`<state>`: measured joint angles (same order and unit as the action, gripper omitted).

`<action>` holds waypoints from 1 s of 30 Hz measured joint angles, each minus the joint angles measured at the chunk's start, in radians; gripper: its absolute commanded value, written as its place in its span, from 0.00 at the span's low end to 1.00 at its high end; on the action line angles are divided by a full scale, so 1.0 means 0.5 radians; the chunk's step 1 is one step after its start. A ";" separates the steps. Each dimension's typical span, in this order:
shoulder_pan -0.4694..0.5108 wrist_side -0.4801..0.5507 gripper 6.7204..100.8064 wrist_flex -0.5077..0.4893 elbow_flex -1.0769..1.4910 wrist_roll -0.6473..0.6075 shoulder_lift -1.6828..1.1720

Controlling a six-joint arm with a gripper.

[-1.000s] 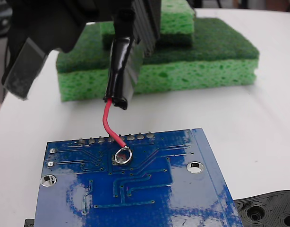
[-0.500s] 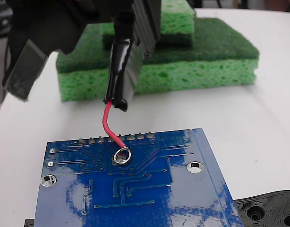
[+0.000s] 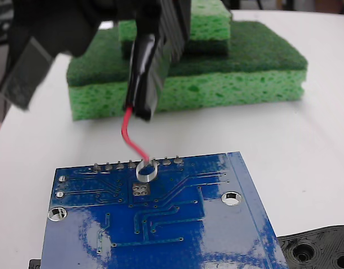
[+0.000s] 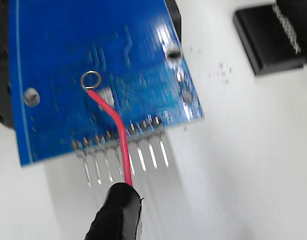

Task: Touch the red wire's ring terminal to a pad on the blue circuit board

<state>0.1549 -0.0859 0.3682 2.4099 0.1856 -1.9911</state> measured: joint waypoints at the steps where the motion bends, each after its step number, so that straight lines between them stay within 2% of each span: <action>1: -0.003 0.000 0.99 0.021 -0.009 -0.009 -0.031; 8: -0.092 -0.052 0.99 0.273 0.037 -0.071 -0.371; 12: -0.107 0.028 0.99 0.337 0.301 -0.074 -0.810; 20: -0.141 0.175 0.99 0.604 0.828 -0.123 -1.804; 25: -0.233 0.129 0.99 0.727 0.969 -0.199 -2.025; 30: -0.230 0.181 0.99 0.792 1.034 -0.206 -2.120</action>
<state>0.0399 0.0046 0.7639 2.9268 0.0828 -3.0511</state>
